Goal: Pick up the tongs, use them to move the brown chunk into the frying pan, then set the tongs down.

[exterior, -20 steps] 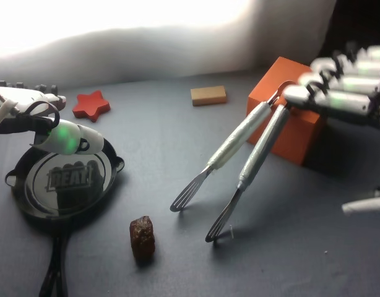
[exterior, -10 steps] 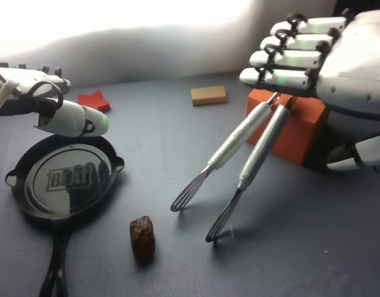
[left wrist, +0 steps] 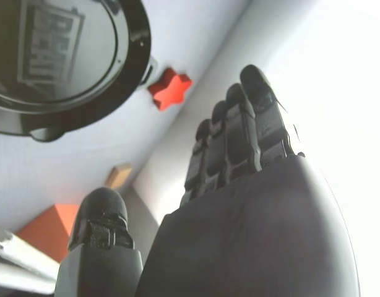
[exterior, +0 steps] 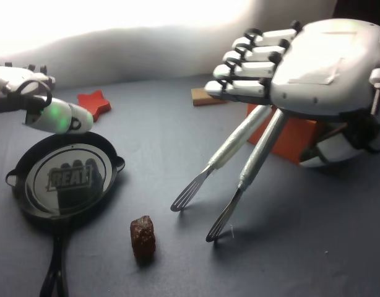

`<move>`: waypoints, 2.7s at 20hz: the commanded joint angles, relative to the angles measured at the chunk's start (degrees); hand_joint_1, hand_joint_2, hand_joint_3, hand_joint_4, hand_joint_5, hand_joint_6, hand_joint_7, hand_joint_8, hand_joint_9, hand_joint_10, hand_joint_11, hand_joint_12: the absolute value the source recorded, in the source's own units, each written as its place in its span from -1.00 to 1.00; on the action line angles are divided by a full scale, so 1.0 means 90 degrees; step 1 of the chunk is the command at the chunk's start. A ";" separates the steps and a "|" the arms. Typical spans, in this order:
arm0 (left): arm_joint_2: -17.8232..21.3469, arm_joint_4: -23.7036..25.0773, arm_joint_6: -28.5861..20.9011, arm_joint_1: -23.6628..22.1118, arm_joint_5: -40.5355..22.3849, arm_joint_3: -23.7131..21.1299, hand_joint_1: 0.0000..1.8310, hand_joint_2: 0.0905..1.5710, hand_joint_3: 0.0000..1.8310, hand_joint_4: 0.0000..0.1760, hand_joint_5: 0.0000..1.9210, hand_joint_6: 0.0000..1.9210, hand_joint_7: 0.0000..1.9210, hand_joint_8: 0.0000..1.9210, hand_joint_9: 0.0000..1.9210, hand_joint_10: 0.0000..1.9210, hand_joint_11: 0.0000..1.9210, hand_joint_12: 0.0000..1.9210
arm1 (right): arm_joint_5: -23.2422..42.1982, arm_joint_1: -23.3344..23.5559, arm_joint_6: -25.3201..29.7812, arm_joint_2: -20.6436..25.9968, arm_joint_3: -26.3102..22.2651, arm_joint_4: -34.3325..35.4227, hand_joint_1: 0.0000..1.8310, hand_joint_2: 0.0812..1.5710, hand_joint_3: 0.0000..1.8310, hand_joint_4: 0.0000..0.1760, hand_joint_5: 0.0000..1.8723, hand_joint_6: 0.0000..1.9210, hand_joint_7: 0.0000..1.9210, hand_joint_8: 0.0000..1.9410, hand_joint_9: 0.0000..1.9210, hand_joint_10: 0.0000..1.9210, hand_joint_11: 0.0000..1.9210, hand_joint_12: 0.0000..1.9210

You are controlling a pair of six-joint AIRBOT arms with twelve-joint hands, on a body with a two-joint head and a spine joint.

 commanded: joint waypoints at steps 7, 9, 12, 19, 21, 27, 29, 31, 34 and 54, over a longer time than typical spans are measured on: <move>0.0029 0.0375 0.0017 0.0093 -0.0113 0.0104 -1.00 0.51 -1.00 -0.91 -0.96 -1.00 -0.91 -1.00 -0.87 -1.00 -1.00 -0.42 | 0.0153 0.0164 0.0029 -0.0656 0.0532 -0.0037 0.13 0.12 -1.00 -1.00 -1.00 -1.00 -1.00 -1.00 -1.00 -1.00 -1.00 -1.00; -0.0004 0.0401 0.0017 0.0217 -0.0093 0.0172 -1.00 0.49 -1.00 -0.88 -0.95 -1.00 -0.91 -1.00 -0.87 -1.00 -1.00 -0.41 | -0.0217 0.0182 0.0077 -0.0986 0.0969 -0.0036 0.09 0.13 -1.00 -1.00 -1.00 -1.00 -1.00 -1.00 -1.00 -1.00 -1.00 -1.00; 0.0006 0.0420 0.0128 0.0443 -0.0130 0.0279 -1.00 0.48 -1.00 -0.91 -0.94 -0.99 -0.91 -0.99 -0.86 -0.99 -1.00 -0.40 | -0.0520 0.0161 0.0057 -0.1404 0.1428 -0.0033 0.08 0.14 -1.00 -1.00 -1.00 -1.00 -1.00 -1.00 -1.00 -1.00 -1.00 -1.00; 0.0150 0.0415 0.0507 -0.0056 -0.0381 0.0459 -1.00 0.48 -1.00 -0.83 -0.96 -1.00 -0.92 -1.00 -0.87 -1.00 -1.00 -0.42 | -0.1061 0.0171 -0.0236 -0.1784 0.1514 -0.0039 0.09 0.13 -1.00 -1.00 -1.00 -1.00 -1.00 -1.00 -1.00 -1.00 -1.00 -1.00; 0.0232 0.0340 0.0507 -0.0058 -0.0381 0.0372 -1.00 0.49 -1.00 -0.82 -0.96 -1.00 -0.91 -1.00 -0.87 -1.00 -1.00 -0.43 | -0.1309 0.0190 -0.0307 -0.1896 0.1591 -0.0040 0.07 0.12 -1.00 -1.00 -1.00 -1.00 -1.00 -1.00 -1.00 -1.00 -1.00 -1.00; 0.0153 -0.0259 0.0557 0.0003 -0.0320 0.0369 -1.00 0.48 -1.00 -0.86 -0.95 -1.00 -0.91 -1.00 -0.87 -1.00 -1.00 -0.43 | -0.1842 0.0164 -0.0654 -0.2201 0.1893 -0.0043 0.04 0.15 -1.00 -1.00 -1.00 -1.00 -1.00 -1.00 -1.00 -1.00 -1.00 -1.00; 0.0134 -0.0388 0.0557 0.0027 -0.0334 0.0354 -1.00 0.47 -1.00 -0.85 -0.94 -1.00 -0.91 -1.00 -0.86 -1.00 -1.00 -0.41 | -0.1785 0.0120 -0.0649 -0.2263 0.1947 -0.0105 0.06 0.13 -1.00 -1.00 -1.00 -1.00 -1.00 -1.00 -1.00 -1.00 -1.00 -1.00; 0.0129 -0.0422 0.0593 -0.0044 -0.0351 0.0305 -1.00 0.47 -1.00 -0.92 -0.94 -1.00 -0.91 -1.00 -0.86 -1.00 -1.00 -0.40 | -0.1778 0.0065 -0.0687 -0.2338 0.2014 -0.0132 0.08 0.12 -1.00 -1.00 -1.00 -1.00 -1.00 -1.00 -1.00 -1.00 -1.00 -1.00; 0.0130 -0.0774 0.0887 -0.0151 -0.0465 0.0265 -1.00 0.48 -1.00 -0.89 -0.93 -1.00 -0.89 -1.00 -0.85 -1.00 -1.00 -0.40 | -0.1781 -0.0003 -0.0736 -0.2438 0.2139 -0.0131 0.04 0.13 -1.00 -1.00 -1.00 -1.00 -1.00 -1.00 -1.00 -1.00 -1.00 -1.00; 0.0049 -0.0855 0.0851 -0.0138 -0.0294 0.0334 -1.00 0.49 -1.00 -0.93 -0.90 -0.99 -0.86 -1.00 -0.84 -1.00 -1.00 -0.39 | -0.1522 -0.0457 -0.0456 -0.2922 0.2888 0.0288 0.05 0.15 -1.00 -1.00 -1.00 -1.00 -1.00 -1.00 -1.00 -1.00 -1.00 -1.00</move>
